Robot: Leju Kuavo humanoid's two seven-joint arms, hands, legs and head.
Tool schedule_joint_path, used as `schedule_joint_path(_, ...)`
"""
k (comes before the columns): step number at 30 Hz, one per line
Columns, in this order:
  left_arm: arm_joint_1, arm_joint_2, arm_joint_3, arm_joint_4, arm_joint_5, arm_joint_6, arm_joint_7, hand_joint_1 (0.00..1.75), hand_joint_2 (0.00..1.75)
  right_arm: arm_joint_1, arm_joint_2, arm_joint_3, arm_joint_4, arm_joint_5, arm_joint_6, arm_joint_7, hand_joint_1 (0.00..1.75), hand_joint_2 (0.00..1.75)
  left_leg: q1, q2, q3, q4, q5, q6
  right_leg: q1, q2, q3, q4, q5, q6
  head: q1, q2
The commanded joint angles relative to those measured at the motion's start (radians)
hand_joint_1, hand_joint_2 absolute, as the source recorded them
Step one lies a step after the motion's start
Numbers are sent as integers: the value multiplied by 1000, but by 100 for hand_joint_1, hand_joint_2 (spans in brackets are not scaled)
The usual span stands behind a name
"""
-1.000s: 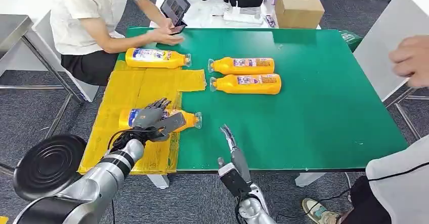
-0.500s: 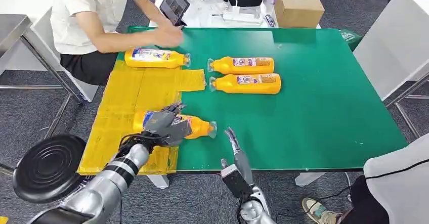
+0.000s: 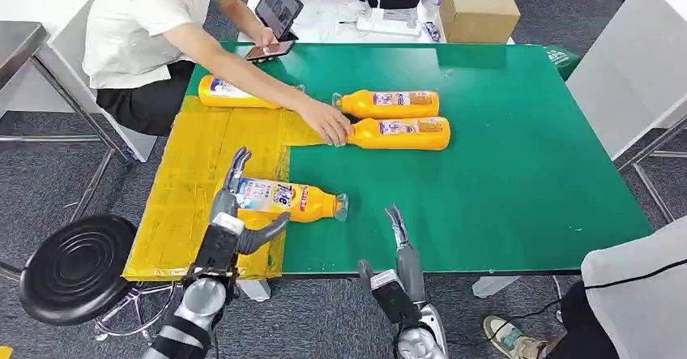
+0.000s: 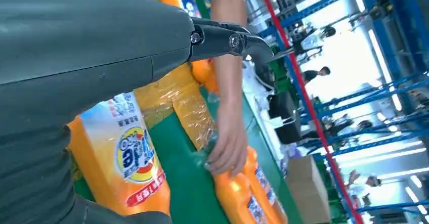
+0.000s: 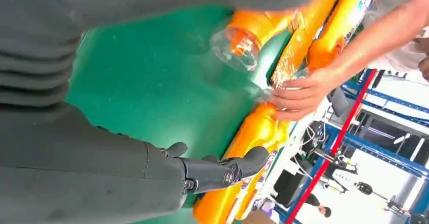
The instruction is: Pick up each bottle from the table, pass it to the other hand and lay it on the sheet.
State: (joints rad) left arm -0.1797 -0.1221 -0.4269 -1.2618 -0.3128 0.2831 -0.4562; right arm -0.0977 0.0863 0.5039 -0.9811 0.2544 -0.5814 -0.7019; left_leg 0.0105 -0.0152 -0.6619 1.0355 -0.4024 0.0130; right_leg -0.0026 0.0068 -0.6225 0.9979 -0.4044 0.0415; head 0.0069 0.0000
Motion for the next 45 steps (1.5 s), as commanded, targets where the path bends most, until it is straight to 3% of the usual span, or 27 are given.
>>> schedule_joint_path(1, 83, 64, -18, -168, 112, -44, 2, 0, 175, -24, -52, -35, 65, 167, -115, 4, 0, 175, -1, 3, 6, -1, -2, 0, 0, 1, 5, -1, -2, -1, 0, 0)
schedule_joint_path(2, 96, 61, -8, -188, 161, -70, 7, 0, 175, -6, -31, -167, 50, 372, -117, 16, 0, 175, -1, 2, 5, -1, -2, 0, 0, 1, 4, -1, -1, -1, 0, 0)
schedule_joint_path(3, 105, 67, -7, -210, 165, -72, 10, 0, 175, -11, -33, -181, 67, 371, -117, 4, 0, 175, -1, 2, 4, -1, -1, 0, -1, 0, 4, -1, -1, 0, 0, 0)
schedule_joint_path(4, 119, 52, 14, -228, 219, -80, 19, 0, 175, 4, -5, -359, 31, 660, -117, 34, 0, 175, -1, 2, 3, -1, -1, 0, -1, 1, 3, -1, -1, 0, 0, 0)
schedule_joint_path(5, 121, 44, 24, -235, 218, -57, 7, 0, 175, 3, -6, -442, 2, 808, -117, 73, 0, 175, -1, 1, 2, -1, -1, 0, -1, 0, 2, -1, -1, 0, 0, 0)
schedule_joint_path(8, 122, 29, 35, -243, 225, -14, 0, 0, 175, -69, -51, -585, 9, 1050, -117, 145, 0, 175, -1, 0, 1, -1, 0, 0, -1, -1, 1, 0, -1, 0, 0, 0)
schedule_joint_path(10, 121, 27, 32, -242, 225, -8, -9, 0, 175, -122, -93, -587, 53, 1115, -117, 203, 0, 175, -2, 1, 2, -1, 0, 1, -2, -1, 2, 0, 0, 0, 0, 0)
schedule_joint_path(16, 122, 26, 26, -239, 221, 0, -18, 0, 175, -160, -108, -566, 109, 1129, -117, 248, 0, 175, -2, 0, 2, -1, 0, 2, -2, 0, 3, -1, 1, 1, 1, 0)
schedule_joint_path(23, 129, 32, 5, -240, 221, 17, 3, 0, 175, -300, -173, -388, 463, 1082, -117, 404, 0, 175, -2, 5, 6, -2, -1, 1, -1, 3, 6, -2, 1, 0, 0, 0)
schedule_joint_path(33, 101, 27, -14, -206, 245, 6, 26, 0, 175, -396, -184, -312, 547, 1078, -54, 504, 0, 175, -1, 2, 3, -1, 1, 1, -1, 0, 3, -1, 1, 1, 0, 0)
schedule_joint_path(41, 73, 25, -34, -180, 257, -4, 27, 0, 175, -457, -187, -291, 608, 1072, -31, 516, 0, 175, -1, 1, 3, -1, 3, 3, -1, -1, 3, -1, 2, 1, 0, 0)
schedule_joint_path(45, 62, 26, -51, -171, 261, -10, 27, 0, 175, -484, -175, -291, 643, 1053, 52, 528, 0, 175, -1, 2, 5, -1, 2, 3, -1, -1, 5, -1, 2, 1, 0, 0)
